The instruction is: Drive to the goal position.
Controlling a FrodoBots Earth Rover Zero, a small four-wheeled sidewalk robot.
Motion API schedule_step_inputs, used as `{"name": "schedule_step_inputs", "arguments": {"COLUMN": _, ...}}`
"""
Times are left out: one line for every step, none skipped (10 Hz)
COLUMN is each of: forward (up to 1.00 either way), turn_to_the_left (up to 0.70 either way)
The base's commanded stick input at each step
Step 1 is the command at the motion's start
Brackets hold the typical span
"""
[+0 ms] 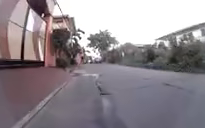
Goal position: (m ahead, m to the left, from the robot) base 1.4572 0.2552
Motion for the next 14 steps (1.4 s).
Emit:
{"name": "schedule_step_inputs", "arguments": {"forward": 1.00, "turn_to_the_left": 0.00}}
{"name": "schedule_step_inputs", "arguments": {"forward": 1.00, "turn_to_the_left": 0.00}}
{"name": "schedule_step_inputs", "arguments": {"forward": 1.00, "turn_to_the_left": 0.00}}
{"name": "schedule_step_inputs", "arguments": {"forward": 1.00, "turn_to_the_left": 0.00}}
{"name": "schedule_step_inputs", "arguments": {"forward": 1.00, "turn_to_the_left": 0.00}}
{"name": "schedule_step_inputs", "arguments": {"forward": 1.00, "turn_to_the_left": 0.00}}
{"name": "schedule_step_inputs", "arguments": {"forward": 1.00, "turn_to_the_left": 0.00}}
{"name": "schedule_step_inputs", "arguments": {"forward": 1.00, "turn_to_the_left": 0.00}}
{"name": "schedule_step_inputs", "arguments": {"forward": 1.00, "turn_to_the_left": 0.00}}
{"name": "schedule_step_inputs", "arguments": {"forward": 1.00, "turn_to_the_left": 0.00}}
{"name": "schedule_step_inputs", "arguments": {"forward": 1.00, "turn_to_the_left": 0.00}}
{"name": "schedule_step_inputs", "arguments": {"forward": 1.00, "turn_to_the_left": 0.00}}
{"name": "schedule_step_inputs", "arguments": {"forward": 1.00, "turn_to_the_left": 0.00}}
{"name": "schedule_step_inputs", "arguments": {"forward": 1.00, "turn_to_the_left": 0.00}}
